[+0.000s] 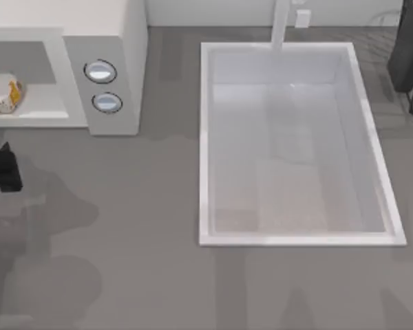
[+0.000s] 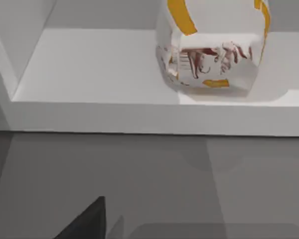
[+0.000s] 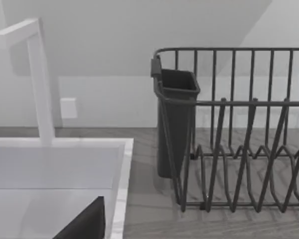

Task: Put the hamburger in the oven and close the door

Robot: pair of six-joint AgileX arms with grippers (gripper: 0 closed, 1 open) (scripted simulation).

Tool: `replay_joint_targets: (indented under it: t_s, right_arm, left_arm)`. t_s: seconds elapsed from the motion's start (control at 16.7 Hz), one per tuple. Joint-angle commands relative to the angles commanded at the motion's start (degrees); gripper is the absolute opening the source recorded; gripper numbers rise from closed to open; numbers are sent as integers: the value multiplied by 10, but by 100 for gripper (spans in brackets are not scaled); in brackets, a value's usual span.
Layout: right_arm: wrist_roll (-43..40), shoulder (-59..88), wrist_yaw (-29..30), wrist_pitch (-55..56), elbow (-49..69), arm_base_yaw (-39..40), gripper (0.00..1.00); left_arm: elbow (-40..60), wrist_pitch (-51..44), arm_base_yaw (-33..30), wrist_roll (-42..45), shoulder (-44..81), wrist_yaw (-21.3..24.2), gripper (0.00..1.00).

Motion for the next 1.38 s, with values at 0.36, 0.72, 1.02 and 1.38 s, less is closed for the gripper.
replay_joint_targets:
  t_s: [0.36,0.72,1.02,1.38]
  right_arm:
    - [0,0,0,0,0,0,100]
    - [0,0,0,0,0,0,100]
    - [0,0,0,0,0,0,100]
    - [0,0,0,0,0,0,100]
  left_arm:
    - [37,-165,1,-1,-124,-3,100]
    - [77,-336,0,-1,-254,-4,100]
    - [79,-344,0,-1,-261,-4,100]
    - [37,-360,-21,-8,-353,-24,100]
